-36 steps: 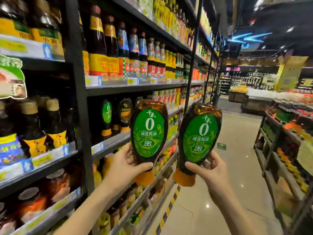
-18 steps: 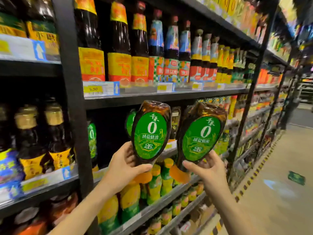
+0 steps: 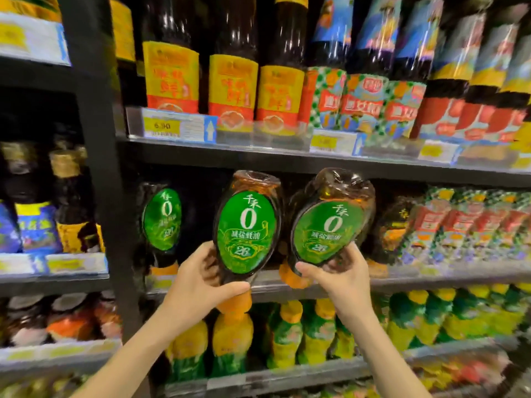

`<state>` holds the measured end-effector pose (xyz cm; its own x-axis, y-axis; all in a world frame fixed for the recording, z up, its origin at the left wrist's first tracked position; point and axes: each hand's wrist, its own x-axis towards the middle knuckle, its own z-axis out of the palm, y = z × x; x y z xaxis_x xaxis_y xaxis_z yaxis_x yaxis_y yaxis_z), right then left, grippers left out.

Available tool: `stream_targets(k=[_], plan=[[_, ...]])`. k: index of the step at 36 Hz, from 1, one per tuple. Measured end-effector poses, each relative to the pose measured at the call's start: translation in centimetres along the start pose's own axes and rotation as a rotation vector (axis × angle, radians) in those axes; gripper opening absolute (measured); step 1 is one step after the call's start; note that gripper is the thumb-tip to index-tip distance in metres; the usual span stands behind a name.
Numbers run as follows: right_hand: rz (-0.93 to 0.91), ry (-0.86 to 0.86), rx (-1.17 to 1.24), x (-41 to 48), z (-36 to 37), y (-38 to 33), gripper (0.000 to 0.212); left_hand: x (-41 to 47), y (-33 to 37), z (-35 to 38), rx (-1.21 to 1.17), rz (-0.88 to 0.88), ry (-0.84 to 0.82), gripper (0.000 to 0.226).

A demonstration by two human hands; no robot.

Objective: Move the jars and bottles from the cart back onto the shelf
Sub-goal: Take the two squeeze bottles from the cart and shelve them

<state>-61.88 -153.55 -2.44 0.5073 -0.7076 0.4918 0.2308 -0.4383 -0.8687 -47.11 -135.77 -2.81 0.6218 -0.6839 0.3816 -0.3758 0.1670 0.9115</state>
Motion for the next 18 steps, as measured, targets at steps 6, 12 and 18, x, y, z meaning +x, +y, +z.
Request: stream_targets(k=[6,12,18], plan=[[0.027,-0.085,0.013,2.9,2.2,2.2,0.064,-1.0,0.0,-1.1,0.021,-0.073,0.078,0.068],[0.072,-0.141,-0.002,5.3,4.0,4.3,0.071,-1.4,-0.4,-2.3,0.004,-0.126,0.141,0.061],[0.081,-0.198,-0.079,7.1,4.9,5.9,0.064,-0.9,-0.7,-2.6,0.008,-0.137,0.174,0.058]])
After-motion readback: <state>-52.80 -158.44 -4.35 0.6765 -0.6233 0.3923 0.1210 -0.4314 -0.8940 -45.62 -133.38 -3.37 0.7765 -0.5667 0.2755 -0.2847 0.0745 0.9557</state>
